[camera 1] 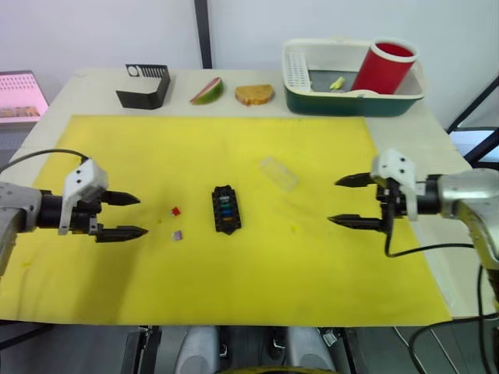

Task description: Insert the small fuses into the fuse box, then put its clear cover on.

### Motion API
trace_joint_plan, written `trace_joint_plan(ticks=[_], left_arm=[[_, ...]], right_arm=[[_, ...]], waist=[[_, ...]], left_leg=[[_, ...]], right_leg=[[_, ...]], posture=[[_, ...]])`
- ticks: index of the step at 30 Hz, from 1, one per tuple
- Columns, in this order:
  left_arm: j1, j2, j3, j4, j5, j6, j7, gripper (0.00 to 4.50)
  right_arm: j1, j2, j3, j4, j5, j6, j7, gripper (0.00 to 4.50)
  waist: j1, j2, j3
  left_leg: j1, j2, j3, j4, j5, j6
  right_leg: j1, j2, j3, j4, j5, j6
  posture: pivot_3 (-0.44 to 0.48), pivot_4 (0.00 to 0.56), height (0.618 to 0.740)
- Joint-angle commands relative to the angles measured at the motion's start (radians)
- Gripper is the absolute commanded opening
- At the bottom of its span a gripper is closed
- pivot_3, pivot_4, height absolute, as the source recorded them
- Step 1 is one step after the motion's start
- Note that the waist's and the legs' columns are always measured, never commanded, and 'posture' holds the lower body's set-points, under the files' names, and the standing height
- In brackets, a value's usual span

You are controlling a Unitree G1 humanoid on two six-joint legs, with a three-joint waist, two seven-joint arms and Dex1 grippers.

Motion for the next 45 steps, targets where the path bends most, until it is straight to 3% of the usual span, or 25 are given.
trace_joint_plan(ticks=[1,15,24,29,32,37,45], left_arm=[[-0.002,-0.007,0.02,-0.011,-0.001,-0.012,0.021,4.5],[-0.119,-0.095,-0.081,0.053,0.009,-0.032,-0.013,4.5],[-0.184,-0.112,-0.071,0.09,-0.093,0.142,-0.069,4.5],[-0.082,-0.043,-0.059,-0.031,-0.162,0.263,-0.112,4.5],[-0.087,-0.019,-0.044,0.012,-0.169,0.28,-0.117,4.5],[-0.132,-0.037,-0.054,0.109,-0.169,0.322,-0.094,4.5],[-0.083,-0.073,-0.1,0.089,-0.191,0.379,-0.124,4.5]], right_arm=[[0.015,-0.021,-0.052,-0.004,0.02,-0.025,-0.009,4.44],[-0.139,0.059,0.054,-0.043,0.077,0.027,-0.088,4.44],[-0.231,0.189,0.128,-0.175,0.179,0.138,-0.163,4.44],[-0.253,0.218,0.152,-0.219,0.205,0.123,-0.162,4.44],[-0.283,0.236,0.165,-0.244,0.231,0.145,-0.172,4.44],[-0.29,0.267,0.215,-0.27,0.22,0.15,-0.204,4.44],[-0.271,0.282,0.251,-0.264,0.198,0.118,-0.224,4.44]], waist=[[-0.001,0.0,0.0],[-0.001,0.0,0.0],[-0.001,0.0,0.0],[-0.005,0.0,0.0],[-0.002,0.0,0.0],[0.0,-0.001,0.0],[-0.002,-0.001,0.0]], left_leg=[[0.0,0.0,0.0,0.0,0.0,0.0],[0.0,0.0,0.0,0.0,0.001,-0.002],[0.0,0.0,0.0,0.001,0.001,-0.001],[0.0,0.0,0.0,0.0,0.001,-0.001],[0.0,0.0,0.0,0.001,0.001,-0.001],[0.0,0.0,0.0,0.001,0.001,-0.002],[0.0,0.0,0.001,0.001,0.001,-0.001]], right_leg=[[0.0,0.0,0.0,0.0,0.0,0.0],[0.0,0.0,0.0,0.001,0.0,0.0],[0.0,0.0,0.0,0.001,0.0,0.0],[0.0,0.0,0.0,0.001,0.0,0.0],[0.0,0.0,0.0,0.001,0.0,0.0],[0.0,0.001,0.0,0.001,0.0,0.0],[0.0,0.0,0.0,0.001,0.0,0.0]], posture=[[0.0,0.15,0.74],[0.0,0.15,0.74],[0.0,0.15,0.74],[0.0,0.15,0.74],[0.0,0.15,0.74],[0.0,0.15,0.74],[0.0,0.15,0.74]])
